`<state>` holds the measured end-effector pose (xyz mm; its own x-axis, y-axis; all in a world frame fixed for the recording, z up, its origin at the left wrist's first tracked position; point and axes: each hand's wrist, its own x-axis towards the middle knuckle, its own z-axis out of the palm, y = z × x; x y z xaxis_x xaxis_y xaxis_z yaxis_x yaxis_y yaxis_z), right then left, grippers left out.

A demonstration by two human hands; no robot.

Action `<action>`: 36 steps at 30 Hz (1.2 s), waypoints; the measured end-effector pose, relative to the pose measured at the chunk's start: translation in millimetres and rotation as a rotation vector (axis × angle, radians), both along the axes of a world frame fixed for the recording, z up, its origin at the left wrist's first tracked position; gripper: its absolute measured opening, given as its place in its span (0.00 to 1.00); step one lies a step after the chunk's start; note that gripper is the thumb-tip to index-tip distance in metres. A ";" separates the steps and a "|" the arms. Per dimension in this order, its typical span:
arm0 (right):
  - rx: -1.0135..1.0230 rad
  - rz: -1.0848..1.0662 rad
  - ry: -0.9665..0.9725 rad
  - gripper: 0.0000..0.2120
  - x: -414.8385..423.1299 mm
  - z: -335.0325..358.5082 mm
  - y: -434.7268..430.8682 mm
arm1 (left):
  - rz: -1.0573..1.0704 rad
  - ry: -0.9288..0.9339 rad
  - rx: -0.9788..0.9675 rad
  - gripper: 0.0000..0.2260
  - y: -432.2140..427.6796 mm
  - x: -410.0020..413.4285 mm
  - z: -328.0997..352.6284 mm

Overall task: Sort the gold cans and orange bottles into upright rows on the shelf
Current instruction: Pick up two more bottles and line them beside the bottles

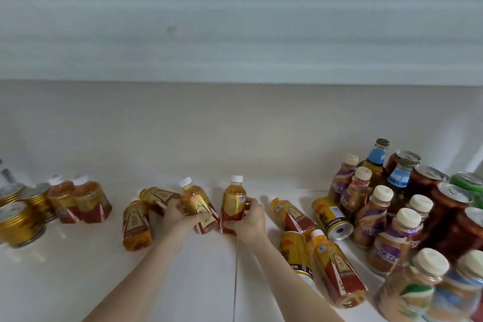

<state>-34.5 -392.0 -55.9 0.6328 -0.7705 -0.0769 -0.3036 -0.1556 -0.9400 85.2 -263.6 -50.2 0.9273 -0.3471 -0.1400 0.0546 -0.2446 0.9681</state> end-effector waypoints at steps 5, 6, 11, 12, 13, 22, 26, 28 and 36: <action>-0.059 0.047 0.012 0.32 -28.3 8.6 16.6 | -0.190 -0.148 0.131 0.31 27.2 -34.6 17.7; -0.070 0.061 0.024 0.31 -33.4 9.8 19.3 | -0.226 -0.146 0.114 0.31 32.2 -39.6 18.9; -0.138 0.153 0.058 0.35 -48.5 11.7 23.9 | -0.281 -0.088 0.089 0.34 66.4 -58.0 14.6; -0.158 0.183 0.075 0.36 -50.4 12.7 24.7 | -0.287 -0.085 0.102 0.34 71.3 -62.4 14.3; -0.165 0.205 0.085 0.37 -52.5 13.1 25.6 | -0.291 -0.083 0.108 0.34 75.7 -66.5 13.0; -0.062 0.201 0.023 0.26 -92.7 22.9 44.1 | -0.239 -0.126 0.175 0.33 89.5 -112.3 10.8; -0.077 0.189 0.015 0.28 -112.0 22.0 54.4 | -0.245 -0.149 0.193 0.32 95.5 -131.1 15.7; -0.064 0.164 0.006 0.27 -121.3 20.6 59.3 | -0.251 -0.161 0.215 0.31 100.2 -138.0 17.0; -0.051 0.154 -0.082 0.24 -152.7 28.7 86.3 | -0.266 -0.210 0.216 0.29 125.6 -153.5 26.3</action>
<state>-187.2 -305.6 -27.1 0.7458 -0.6660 0.0163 -0.1953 -0.2421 -0.9504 -68.4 -138.0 -23.9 0.8251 -0.5625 -0.0531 -0.2315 -0.4224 0.8763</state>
